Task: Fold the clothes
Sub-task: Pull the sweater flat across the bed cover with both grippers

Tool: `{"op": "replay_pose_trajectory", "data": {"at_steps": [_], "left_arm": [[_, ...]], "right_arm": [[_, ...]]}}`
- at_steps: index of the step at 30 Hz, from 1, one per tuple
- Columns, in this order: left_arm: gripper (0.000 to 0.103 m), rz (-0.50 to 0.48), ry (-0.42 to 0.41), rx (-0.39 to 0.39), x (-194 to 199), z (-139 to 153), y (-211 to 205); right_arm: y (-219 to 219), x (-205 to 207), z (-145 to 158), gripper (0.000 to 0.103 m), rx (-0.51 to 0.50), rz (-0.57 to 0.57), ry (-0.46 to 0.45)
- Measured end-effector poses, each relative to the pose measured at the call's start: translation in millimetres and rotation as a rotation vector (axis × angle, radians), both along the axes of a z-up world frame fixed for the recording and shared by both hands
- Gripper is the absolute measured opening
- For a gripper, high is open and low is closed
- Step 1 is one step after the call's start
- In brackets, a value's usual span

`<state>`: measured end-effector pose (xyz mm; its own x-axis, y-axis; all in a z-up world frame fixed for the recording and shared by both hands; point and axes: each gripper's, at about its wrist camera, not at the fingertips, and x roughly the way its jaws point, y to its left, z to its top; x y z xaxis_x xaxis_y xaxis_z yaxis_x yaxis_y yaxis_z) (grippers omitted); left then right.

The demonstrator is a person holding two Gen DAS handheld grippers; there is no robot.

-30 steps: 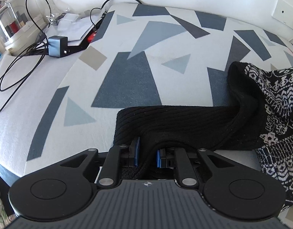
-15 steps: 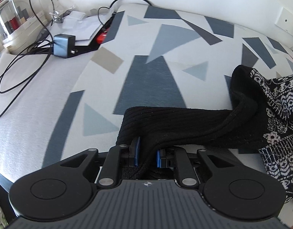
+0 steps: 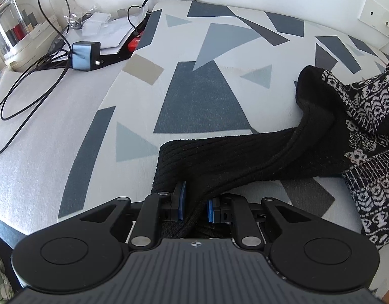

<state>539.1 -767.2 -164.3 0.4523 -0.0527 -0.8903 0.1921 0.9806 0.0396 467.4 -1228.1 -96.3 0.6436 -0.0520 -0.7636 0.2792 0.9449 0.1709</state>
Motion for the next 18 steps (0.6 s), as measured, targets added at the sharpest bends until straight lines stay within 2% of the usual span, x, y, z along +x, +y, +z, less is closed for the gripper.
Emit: {"op": "replay_pose_trajectory", "data": {"at_steps": [8,15,18], "left_arm": [[0.019,0.017,0.004,-0.008,-7,4,-3],[0.019,0.034,0.002,-0.012,-10,8,-6],[0.026,0.037,-0.013,-0.020,-12,15,-7]], "right_arm": [[-12,-9,-5,0.008,0.033,-0.030,0.006],[-16,-15,-1,0.006,0.037,-0.027,-0.005],[-19,-17,0,0.005,0.041,-0.031,-0.007]]}}
